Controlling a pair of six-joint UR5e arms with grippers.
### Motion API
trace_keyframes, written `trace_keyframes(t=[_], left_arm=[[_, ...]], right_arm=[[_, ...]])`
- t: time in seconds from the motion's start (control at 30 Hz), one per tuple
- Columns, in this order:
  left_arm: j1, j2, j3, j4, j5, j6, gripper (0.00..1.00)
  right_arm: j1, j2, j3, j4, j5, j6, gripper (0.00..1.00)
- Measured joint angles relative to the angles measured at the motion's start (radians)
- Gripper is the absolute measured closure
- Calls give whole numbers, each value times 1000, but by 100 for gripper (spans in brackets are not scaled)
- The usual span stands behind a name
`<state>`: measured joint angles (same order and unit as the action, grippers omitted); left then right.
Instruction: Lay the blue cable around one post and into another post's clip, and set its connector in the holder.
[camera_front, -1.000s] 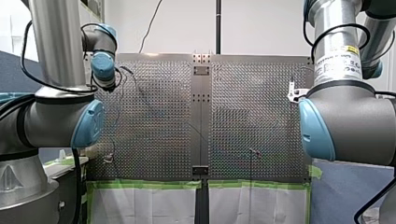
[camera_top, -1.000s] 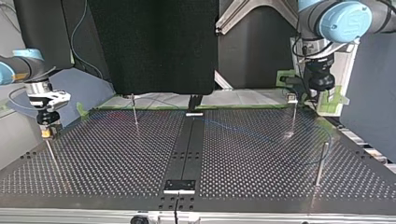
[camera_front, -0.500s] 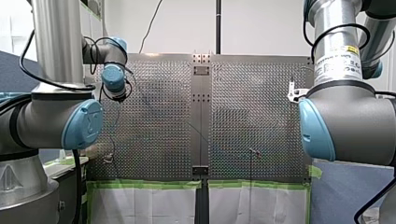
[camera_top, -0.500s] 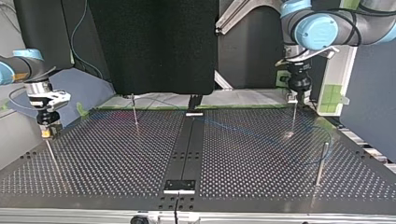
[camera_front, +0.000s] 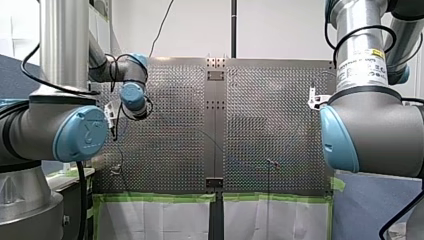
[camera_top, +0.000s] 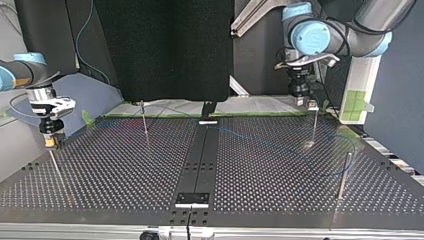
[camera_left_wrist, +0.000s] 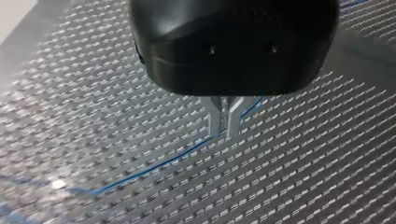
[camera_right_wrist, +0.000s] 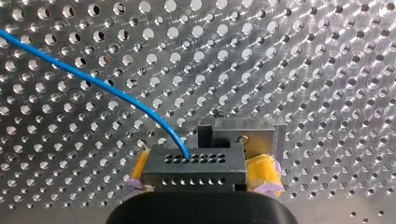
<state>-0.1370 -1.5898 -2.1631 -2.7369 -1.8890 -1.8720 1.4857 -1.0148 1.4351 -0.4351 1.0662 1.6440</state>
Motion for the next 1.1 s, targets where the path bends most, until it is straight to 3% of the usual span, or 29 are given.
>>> trace_keyframes(t=[0.07,0.1,0.13,0.17,0.2,0.27,0.3,0.33,0.63,0.93,1.1], left_arm=[[-19,-19,-16,19,8,-6,50],[-27,-27,-23,27,14,-10,50],[-35,-35,-30,35,20,-16,42],[-46,-43,-41,46,29,-24,33],[-53,-47,-48,54,36,-31,33],[-71,-53,-66,72,53,-48,13],[-79,-54,-74,80,61,-55,13],[-87,-55,-82,87,67,-63,2],[-165,-61,-156,165,84,-115,2],[-242,-123,-169,242,81,-63,2],[-252,-133,-170,253,80,-53,2]], right_arm=[[0,0,0,0,0,0,9],[0,0,0,0,0,0,9],[0,0,0,0,0,0,2],[0,0,0,0,0,0,2],[0,0,0,0,0,0,2],[0,0,0,0,0,0,2],[0,0,0,0,0,0,2],[0,0,0,0,0,0,2],[0,0,0,0,0,0,2],[0,0,0,0,0,0,2],[0,0,0,0,0,0,2]])
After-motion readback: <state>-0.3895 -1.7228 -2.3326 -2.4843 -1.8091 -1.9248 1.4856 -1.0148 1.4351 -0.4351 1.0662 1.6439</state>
